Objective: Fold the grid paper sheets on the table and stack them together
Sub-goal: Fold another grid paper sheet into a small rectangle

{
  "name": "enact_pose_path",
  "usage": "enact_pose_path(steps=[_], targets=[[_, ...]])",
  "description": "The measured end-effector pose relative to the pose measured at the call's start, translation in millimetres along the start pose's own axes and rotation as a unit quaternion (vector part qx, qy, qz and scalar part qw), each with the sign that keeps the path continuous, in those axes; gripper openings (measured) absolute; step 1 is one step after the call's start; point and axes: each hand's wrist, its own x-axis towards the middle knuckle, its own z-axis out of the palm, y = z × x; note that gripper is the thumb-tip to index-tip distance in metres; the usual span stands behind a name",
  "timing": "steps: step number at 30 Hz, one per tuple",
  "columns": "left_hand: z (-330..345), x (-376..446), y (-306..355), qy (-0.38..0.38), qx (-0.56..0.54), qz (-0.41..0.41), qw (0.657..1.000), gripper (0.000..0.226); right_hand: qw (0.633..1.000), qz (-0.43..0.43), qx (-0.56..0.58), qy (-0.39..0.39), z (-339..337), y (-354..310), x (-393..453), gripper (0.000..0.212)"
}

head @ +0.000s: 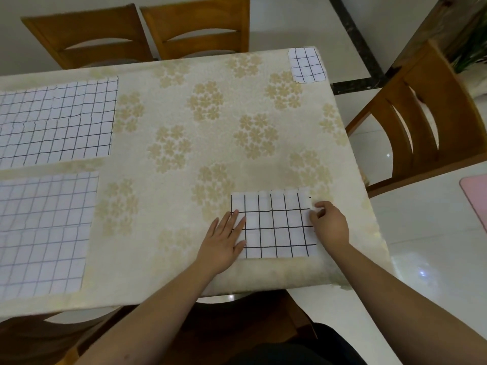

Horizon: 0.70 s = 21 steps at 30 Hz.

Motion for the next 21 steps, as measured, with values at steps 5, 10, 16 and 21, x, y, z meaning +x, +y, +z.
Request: enact_pose_path(steps=[5, 10, 16, 21], targets=[[-8, 10, 7, 0.045, 0.007, 0.05, 0.998, 0.059, 0.98, -0.193, -0.033, 0.03, 23, -10, -9, 0.027], [-12, 31, 15, 0.04, 0.002, 0.056, 0.998, 0.059, 0.923, -0.361, -0.134, -0.002, 57, -32, -24, 0.045], [-11, 38, 14, 0.011, 0.006, 0.029, 0.999, 0.063, 0.901, -0.352, -0.235, -0.095, 84, -14, -30, 0.053], [-4, 29, 5, 0.002, 0.006, -0.015, 1.0, 0.068, 0.909, -0.289, -0.287, -0.087, 74, 7, -23, 0.066]])
